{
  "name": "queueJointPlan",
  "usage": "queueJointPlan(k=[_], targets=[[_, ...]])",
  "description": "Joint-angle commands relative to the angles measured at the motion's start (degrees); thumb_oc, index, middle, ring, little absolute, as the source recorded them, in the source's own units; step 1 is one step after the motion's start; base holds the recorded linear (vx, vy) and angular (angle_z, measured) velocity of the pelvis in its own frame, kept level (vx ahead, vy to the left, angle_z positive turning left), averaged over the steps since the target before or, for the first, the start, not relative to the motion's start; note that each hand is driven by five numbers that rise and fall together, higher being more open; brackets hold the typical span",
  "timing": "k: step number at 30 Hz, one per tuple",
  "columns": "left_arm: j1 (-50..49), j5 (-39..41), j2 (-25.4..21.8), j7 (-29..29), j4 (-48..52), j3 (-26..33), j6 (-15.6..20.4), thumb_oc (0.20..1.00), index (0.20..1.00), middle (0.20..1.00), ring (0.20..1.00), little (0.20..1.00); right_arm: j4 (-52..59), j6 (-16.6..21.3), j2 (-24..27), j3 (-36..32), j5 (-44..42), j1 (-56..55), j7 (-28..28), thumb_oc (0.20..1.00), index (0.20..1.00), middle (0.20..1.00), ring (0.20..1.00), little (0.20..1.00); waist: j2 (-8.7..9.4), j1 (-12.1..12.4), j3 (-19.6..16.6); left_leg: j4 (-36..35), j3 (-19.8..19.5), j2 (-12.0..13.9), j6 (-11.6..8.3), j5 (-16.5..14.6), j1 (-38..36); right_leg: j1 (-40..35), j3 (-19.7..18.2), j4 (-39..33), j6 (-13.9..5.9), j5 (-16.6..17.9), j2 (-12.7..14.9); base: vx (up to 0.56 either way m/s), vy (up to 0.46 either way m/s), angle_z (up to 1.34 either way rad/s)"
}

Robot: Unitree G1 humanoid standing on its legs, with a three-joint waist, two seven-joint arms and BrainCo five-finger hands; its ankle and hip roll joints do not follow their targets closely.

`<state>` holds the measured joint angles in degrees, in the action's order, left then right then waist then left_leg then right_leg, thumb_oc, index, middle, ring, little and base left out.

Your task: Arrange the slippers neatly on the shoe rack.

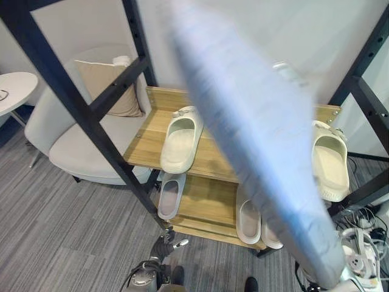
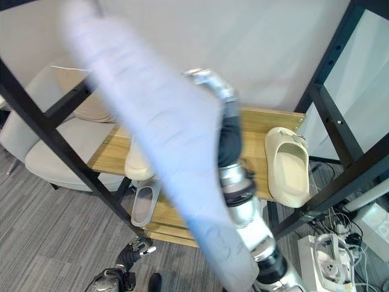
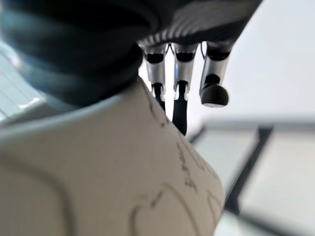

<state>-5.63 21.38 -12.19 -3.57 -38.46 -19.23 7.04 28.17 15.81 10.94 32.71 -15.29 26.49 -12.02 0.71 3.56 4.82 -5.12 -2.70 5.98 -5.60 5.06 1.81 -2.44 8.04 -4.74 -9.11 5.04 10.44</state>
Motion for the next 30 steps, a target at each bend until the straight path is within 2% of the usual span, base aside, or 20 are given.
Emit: queueJointPlan(k=[1, 2, 6, 9, 11, 12, 13, 17, 19, 21, 23, 24, 25, 27, 30], targets=[[5.27, 1.32, -2.39, -1.05, -1.58, -1.81, 3.30, 1.000, 1.000, 1.000, 1.000, 1.000, -2.37, -0.06, -1.35, 1.32, -3.93, 7.89, 5.22, 0.200, 0.200, 0.200, 0.200, 0.200, 1.43, 2.70, 0.98, 0.12, 0.49, -1.56, 2.22, -5.49, -3.71, -4.81, -0.53, 3.32, -0.28, -7.68, 1.56, -0.02, -0.026, 0.10], [5.28, 1.32, -2.40, -1.05, -1.59, -1.77, 3.30, 1.000, 1.000, 1.000, 1.000, 1.000, -2.46, -0.01, -1.39, 1.34, -3.92, 7.95, 5.22, 0.200, 0.200, 0.200, 0.200, 0.200, 1.44, 2.62, 1.03, 0.12, 0.44, -1.57, 2.21, -5.49, -3.75, -4.88, -0.47, 3.32, -0.27, -7.70, 1.56, -0.02, -0.027, 0.19], [4.64, 2.92, -2.14, -1.57, -2.33, -0.99, 3.92, 1.000, 1.000, 1.000, 1.000, 1.000, -7.57, -1.25, -4.54, 7.02, -5.19, 10.18, 8.85, 0.200, 0.200, 0.200, 0.200, 0.200, 1.79, 5.47, 0.93, 0.12, -1.63, -1.62, 1.57, -4.83, -3.43, -6.39, 1.96, 2.93, 0.17, -8.34, 1.23, -0.02, -0.032, 0.31], [4.38, 3.63, -1.98, -1.65, -3.28, -0.22, 4.02, 1.000, 1.000, 1.000, 1.000, 1.000, -9.42, -1.74, -4.67, 8.33, -4.51, 9.44, 9.62, 0.200, 0.200, 0.200, 0.200, 0.200, 1.92, 6.12, 0.98, 0.12, -2.50, -1.68, 1.40, -4.63, -3.15, -6.86, 2.95, 2.85, 0.26, -8.55, 1.18, -0.03, -0.016, 0.20], [4.05, 4.39, -1.85, -1.44, -4.92, 1.12, 3.99, 1.000, 1.000, 1.000, 1.000, 1.000, -13.66, -2.59, -3.70, 9.89, -1.08, 6.76, 11.27, 0.200, 0.200, 0.200, 0.200, 0.200, 1.89, 6.86, 1.45, 0.12, -3.79, -1.84, 1.24, -4.33, -2.60, -7.18, 4.14, 3.15, 0.35, -8.91, 1.14, -0.03, -0.014, 0.35], [3.64, 4.84, -1.87, -1.44, -5.78, 2.29, 3.99, 1.000, 1.000, 1.000, 1.000, 1.000, -16.54, -3.52, -2.44, 10.39, 4.43, 4.75, 11.46, 0.200, 0.200, 0.200, 0.200, 0.200, 1.81, 7.31, 2.06, 0.12, -4.45, -2.00, 1.16, -4.13, -2.18, -7.15, 4.81, 3.26, 0.32, -8.87, 1.17, -0.02, -0.007, 0.26], [3.59, 4.84, -1.84, -1.43, -5.80, 2.31, 4.02, 1.000, 1.000, 1.000, 1.000, 1.000, -16.65, -3.44, -2.51, 10.50, 4.59, 4.70, 11.38, 0.200, 0.200, 0.200, 0.200, 0.200, 1.78, 7.17, 2.04, 0.12, -4.57, -2.02, 1.15, -4.13, -2.19, -7.23, 4.93, 3.27, 0.31, -8.91, 1.17, -0.03, -0.011, 0.29], [2.18, 5.26, -1.29, -1.26, -7.37, 4.16, 3.87, 1.000, 1.000, 1.000, 1.000, 1.000, -25.32, -5.12, 0.39, 11.57, 21.05, 0.42, 9.69, 0.200, 0.200, 0.200, 0.200, 0.200, 1.55, 7.37, 3.43, 0.12, -5.56, -2.18, 1.03, -3.84, -1.21, -7.05, 6.35, 2.97, 0.21, -8.89, 1.06, -0.03, -0.007, 0.22], [1.60, 5.09, -1.33, -1.29, -6.87, 4.08, 4.11, 1.000, 1.000, 1.000, 1.000, 1.000, -31.49, -6.19, 2.47, 11.24, 31.31, -1.84, 6.52, 0.200, 0.200, 0.200, 0.200, 0.200, 1.34, 7.35, 5.00, 0.12, -5.35, -1.81, 1.01, -3.49, -0.20, -6.07, 6.43, 2.94, 0.09, -8.78, 0.92, -0.07, 0.000, 0.13], [1.22, 5.20, -1.45, -1.25, -5.55, 3.43, 4.44, 1.000, 1.000, 1.000, 1.000, 1.000, -35.52, -7.37, 3.44, 11.43, 37.26, -3.66, 4.90, 0.200, 0.200, 0.200, 0.200, 0.200, 1.02, 7.12, 6.39, 0.12, -5.10, -1.62, 1.18, -3.25, 0.46, -5.00, 6.15, 3.05, -0.04, -8.52, 0.89, -0.13, 0.020, -0.02], [1.70, 6.04, -1.90, -2.11, -0.83, 1.51, 5.89, 1.000, 1.000, 1.000, 1.000, 1.000, -43.81, -9.71, 5.30, 10.10, 46.78, -4.37, -1.63, 0.200, 0.200, 0.200, 0.200, 0.200, -0.10, 6.62, 9.74, 0.12, -3.91, -1.14, 1.53, -2.64, 2.39, -1.51, 4.62, 3.65, -0.32, -7.83, 1.11, -0.25, 0.075, -0.25], [2.17, 7.04, -1.99, -2.57, 0.41, 0.91, 6.20, 1.000, 1.000, 1.000, 1.000, 1.000, -45.91, -10.30, 5.36, 8.63, 47.05, -4.34, -3.73, 0.200, 0.200, 0.200, 0.200, 0.200, -0.35, 6.61, 10.60, 0.21, -3.47, -1.00, 1.71, -2.41, 2.99, 0.00, 3.86, 4.44, -0.33, -7.67, 1.19, -0.31, 0.110, -0.55], [2.91, 10.63, -2.84, -3.37, 6.28, -0.08, 7.58, 1.000, 1.000, 1.000, 1.000, 1.000, -48.56, -11.89, 6.02, 5.55, 47.22, -3.80, -8.99, 0.200, 0.200, 0.200, 0.200, 0.200, -0.89, 6.53, 13.05, 1.52, -3.18, -0.85, 2.10, -2.18, 4.94, 2.77, 3.02, 6.63, -0.27, -7.62, 1.52, -0.39, 0.107, -0.56], [5.24, 14.69, -6.83, -3.53, 19.00, -3.43, 9.95, 1.000, 1.000, 1.000, 1.000, 1.000, -49.81, -14.06, 8.13, -3.38, 46.81, 1.12, -21.14, 0.200, 0.200, 0.200, 0.200, 0.200, -2.54, 6.65, 18.73, 11.38, -4.96, -2.26, 2.24, -3.27, 15.79, 12.09, 1.98, 14.31, 0.01, -8.24, 2.89, -0.49, 0.116, -0.29], [6.46, 14.61, -7.92, -3.19, 21.66, -4.30, 10.31, 1.000, 1.000, 1.000, 1.000, 1.000, -49.10, -15.21, 9.93, -6.50, 48.00, 3.73, -24.45, 0.200, 0.200, 0.200, 0.200, 0.200, -2.81, 6.83, 19.01, 14.56, -5.27, -2.93, 2.14, -3.96, 20.03, 15.93, 1.67, 17.00, -0.04, -8.73, 3.26, -0.17, 0.053, 0.12]])
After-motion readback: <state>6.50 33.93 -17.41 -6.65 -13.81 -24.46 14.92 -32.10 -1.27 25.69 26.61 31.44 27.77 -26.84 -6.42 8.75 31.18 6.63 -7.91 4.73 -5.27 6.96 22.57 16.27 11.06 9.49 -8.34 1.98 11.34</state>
